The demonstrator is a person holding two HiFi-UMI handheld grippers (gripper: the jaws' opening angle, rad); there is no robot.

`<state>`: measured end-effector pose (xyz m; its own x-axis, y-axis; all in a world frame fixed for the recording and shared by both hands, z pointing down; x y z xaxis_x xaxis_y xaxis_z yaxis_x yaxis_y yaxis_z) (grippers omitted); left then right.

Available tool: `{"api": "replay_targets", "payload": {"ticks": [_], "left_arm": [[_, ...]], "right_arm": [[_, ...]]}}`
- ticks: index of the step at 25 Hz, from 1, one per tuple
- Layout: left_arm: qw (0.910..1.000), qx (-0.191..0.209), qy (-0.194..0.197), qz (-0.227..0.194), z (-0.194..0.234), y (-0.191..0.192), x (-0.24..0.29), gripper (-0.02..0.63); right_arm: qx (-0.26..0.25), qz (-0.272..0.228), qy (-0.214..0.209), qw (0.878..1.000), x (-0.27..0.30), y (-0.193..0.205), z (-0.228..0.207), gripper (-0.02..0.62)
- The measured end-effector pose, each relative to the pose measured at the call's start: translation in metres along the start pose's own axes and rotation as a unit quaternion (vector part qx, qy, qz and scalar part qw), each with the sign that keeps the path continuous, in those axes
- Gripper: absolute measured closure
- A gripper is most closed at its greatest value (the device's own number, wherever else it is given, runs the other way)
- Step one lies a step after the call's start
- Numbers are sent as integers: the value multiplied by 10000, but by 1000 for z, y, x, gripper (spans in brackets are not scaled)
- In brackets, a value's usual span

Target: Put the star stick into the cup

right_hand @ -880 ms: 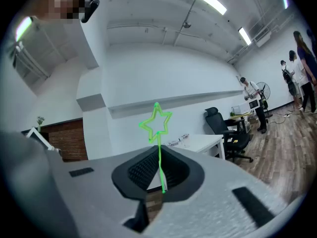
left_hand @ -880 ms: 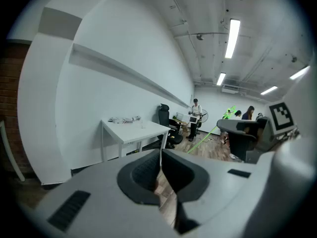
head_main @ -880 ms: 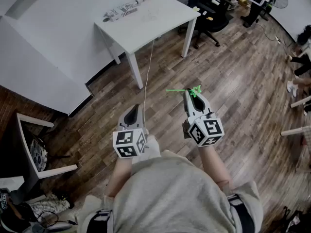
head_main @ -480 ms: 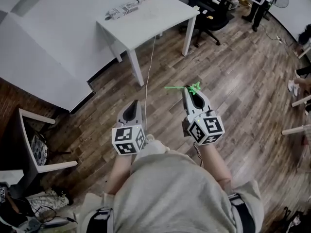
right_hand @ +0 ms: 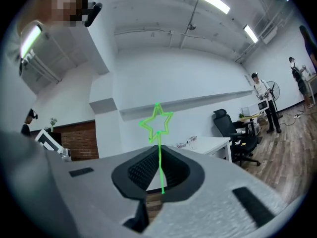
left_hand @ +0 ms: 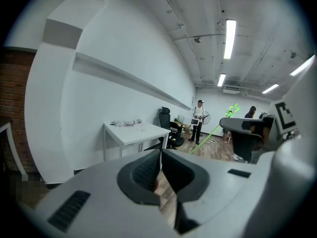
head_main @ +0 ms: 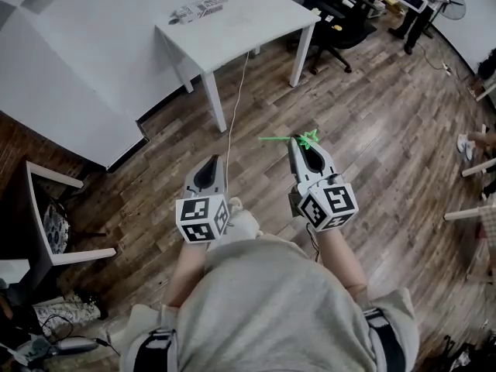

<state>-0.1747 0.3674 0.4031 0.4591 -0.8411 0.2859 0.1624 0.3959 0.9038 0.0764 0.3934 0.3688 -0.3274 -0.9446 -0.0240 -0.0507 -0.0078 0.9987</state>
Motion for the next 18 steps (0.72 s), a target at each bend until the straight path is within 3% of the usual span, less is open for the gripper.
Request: {"api": "replay_targets", "payload": {"ticks": [18], "left_arm": [[9999, -113, 85, -32, 20, -22, 85, 594]], "right_arm": [[81, 92, 74, 9999, 74, 10, -44, 586]]}}
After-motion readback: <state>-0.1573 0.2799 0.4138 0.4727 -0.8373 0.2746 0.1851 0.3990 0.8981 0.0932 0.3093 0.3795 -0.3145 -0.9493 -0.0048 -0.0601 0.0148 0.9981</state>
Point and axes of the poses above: the fingertips, and each gripper's own axes: x forward along the fingers, z to its left, y out of its underside, the point moved 10 cm from there along -x, backward along the fingers, and after that the axes turned 10 degrees about -x, right-handed, at the moved point
